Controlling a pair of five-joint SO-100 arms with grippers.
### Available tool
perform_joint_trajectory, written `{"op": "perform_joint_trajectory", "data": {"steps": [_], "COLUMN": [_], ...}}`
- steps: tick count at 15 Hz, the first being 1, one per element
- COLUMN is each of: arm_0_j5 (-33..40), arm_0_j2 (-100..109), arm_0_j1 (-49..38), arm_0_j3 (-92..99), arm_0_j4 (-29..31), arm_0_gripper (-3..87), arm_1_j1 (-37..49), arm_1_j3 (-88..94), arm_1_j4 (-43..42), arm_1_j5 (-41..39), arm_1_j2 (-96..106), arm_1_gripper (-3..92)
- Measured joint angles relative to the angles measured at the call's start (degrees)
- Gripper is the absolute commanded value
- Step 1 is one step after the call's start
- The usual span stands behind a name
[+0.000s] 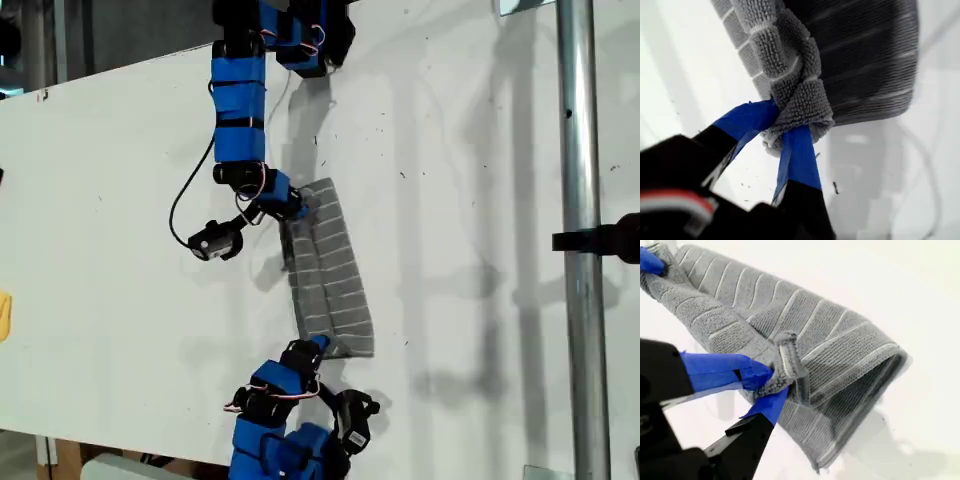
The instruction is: Grasp corners of a towel and fold twice.
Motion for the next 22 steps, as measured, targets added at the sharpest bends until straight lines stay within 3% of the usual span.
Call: {"op": "perform_joint_trajectory", "data": {"steps": [4,7,11,15,20,21,22], "arm_0_j5": [9.40,8.09,-0.79,-9.40,-14.06,-14.85,-15.47], "arm_0_j2": [9.58,18.81,22.41,21.27,8.61,8.26,7.73], "arm_0_j1": [-14.77,-14.41,-6.68,0.09,0.62,0.62,0.62], "arm_0_j3": [2.64,4.57,20.04,30.59,30.50,30.50,30.50], "arm_0_j4": [5.80,6.77,-4.66,-21.09,-25.14,-25.58,-25.84], "arm_0_gripper": [-2.7,-2.7,-2.6,-2.6,-1.0,1.8,11.2], "arm_1_j1": [16.44,17.67,10.37,9.67,14.85,15.64,16.44], "arm_1_j3": [-6.24,-8.26,0.88,4.22,4.22,4.13,4.04], "arm_1_j4": [-4.04,-3.25,-3.52,-2.46,-6.24,-6.86,-7.03], "arm_1_j5": [-14.50,-16.08,-10.20,-8.53,-10.02,-10.20,-10.46], "arm_1_j2": [-5.01,-2.37,-1.76,-5.19,-13.10,-13.45,-13.62], "arm_1_gripper": [-0.2,-0.2,-0.2,-0.2,-0.2,-0.2,-0.2]}}
